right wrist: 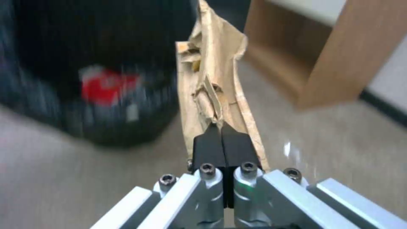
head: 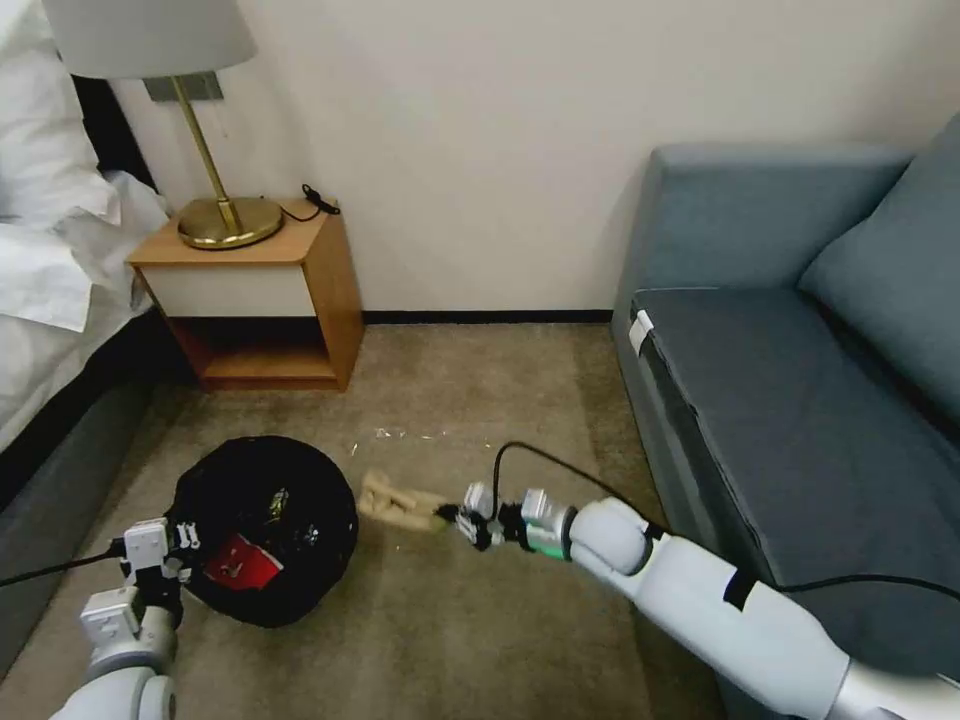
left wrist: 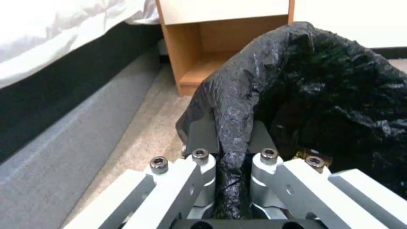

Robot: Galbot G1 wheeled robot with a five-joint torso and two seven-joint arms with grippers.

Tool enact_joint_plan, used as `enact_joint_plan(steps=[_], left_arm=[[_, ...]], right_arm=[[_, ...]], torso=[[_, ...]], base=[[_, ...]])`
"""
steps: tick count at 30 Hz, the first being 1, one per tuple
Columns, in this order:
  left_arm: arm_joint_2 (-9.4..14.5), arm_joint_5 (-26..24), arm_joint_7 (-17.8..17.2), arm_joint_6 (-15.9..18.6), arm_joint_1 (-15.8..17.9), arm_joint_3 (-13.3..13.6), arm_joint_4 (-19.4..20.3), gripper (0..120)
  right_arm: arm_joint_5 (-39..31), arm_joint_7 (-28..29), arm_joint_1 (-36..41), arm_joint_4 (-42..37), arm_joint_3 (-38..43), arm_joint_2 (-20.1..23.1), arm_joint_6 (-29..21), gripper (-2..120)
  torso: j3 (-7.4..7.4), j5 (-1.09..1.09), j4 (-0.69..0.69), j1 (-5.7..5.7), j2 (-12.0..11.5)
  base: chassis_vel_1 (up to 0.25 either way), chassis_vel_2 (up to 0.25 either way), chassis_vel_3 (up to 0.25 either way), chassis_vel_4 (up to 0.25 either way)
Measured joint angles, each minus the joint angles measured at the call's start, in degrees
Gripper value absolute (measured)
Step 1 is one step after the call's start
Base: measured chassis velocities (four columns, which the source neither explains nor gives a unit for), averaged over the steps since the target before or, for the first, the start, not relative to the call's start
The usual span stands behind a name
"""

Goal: Pick up the trash bin, then pick up the garbage on the floor and place it into the trash bin.

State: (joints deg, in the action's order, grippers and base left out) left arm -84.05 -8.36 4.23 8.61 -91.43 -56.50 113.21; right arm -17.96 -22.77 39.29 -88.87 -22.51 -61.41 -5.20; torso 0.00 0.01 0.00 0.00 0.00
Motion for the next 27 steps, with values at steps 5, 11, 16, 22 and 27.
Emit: enact_joint_plan(steps=[5,11,16,22,27], left_arm=[[0.29,-0.47,0.44,0.22,-0.35,0.05,0.74,7],[0.45,-2.28,1.39,1.09,-0.11,-0.01,1.29,7],[0.37,-2.37,1.56,1.28,-0.01,0.04,1.54,7],[-0.03,-2.38,1.71,1.29,-0.03,0.18,1.74,7],[-0.52,-2.36,1.78,1.29,-0.2,0.22,2.15,7]], right_arm=[[-2.37,1.72,-2.16,-1.33,-2.41,-3.61,0.42,0],[-2.59,1.93,-3.29,1.25,-6.77,-6.99,4.2,0],[-2.11,1.72,-4.14,3.9,-8.5,-9.73,5.32,0],[-1.31,1.88,-5.09,6.28,-10.58,-12.3,6.05,0],[-0.76,3.64,-5.85,8.89,-12.21,-14.95,7.55,0]], torso=[[0.0,-0.01,0.01,0.0,0.0],[0.0,-0.02,0.01,0.0,0.0],[0.0,-0.02,0.01,0.0,0.0],[0.0,-0.02,0.0,0.0,0.0],[0.0,-0.01,0.01,0.0,0.0]], base=[[0.0,0.0,0.0,0.0],[0.0,0.0,0.0,0.0],[0.0,0.0,0.0,0.0],[0.0,0.0,0.0,0.0],[0.0,0.0,0.0,0.0]])
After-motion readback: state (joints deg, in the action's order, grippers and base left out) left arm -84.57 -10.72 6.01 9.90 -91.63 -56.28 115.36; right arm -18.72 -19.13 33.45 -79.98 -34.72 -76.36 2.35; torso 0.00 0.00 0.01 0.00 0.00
